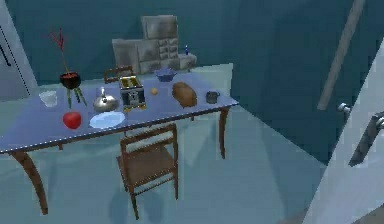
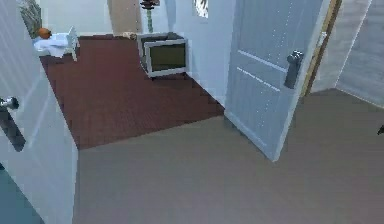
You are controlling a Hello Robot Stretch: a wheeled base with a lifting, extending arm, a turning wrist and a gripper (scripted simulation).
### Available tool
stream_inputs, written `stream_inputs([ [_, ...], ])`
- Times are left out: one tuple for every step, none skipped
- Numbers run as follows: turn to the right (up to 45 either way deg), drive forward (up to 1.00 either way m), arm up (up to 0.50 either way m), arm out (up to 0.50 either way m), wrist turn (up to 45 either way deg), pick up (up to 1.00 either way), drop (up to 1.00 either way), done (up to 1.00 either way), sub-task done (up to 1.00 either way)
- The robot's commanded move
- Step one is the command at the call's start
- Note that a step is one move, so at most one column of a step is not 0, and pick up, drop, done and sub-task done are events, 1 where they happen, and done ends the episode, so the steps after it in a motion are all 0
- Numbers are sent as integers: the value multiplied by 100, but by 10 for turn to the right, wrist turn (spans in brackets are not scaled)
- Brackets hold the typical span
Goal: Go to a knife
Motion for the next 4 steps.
stream_inputs([
  [-30,0,0,0,0,0,0,0,0],
  [0,20,0,0,0,0,0,0,0],
  [-450,0,0,0,0,0,0,0,0],
  [-270,0,0,0,0,0,0,0,0],
])
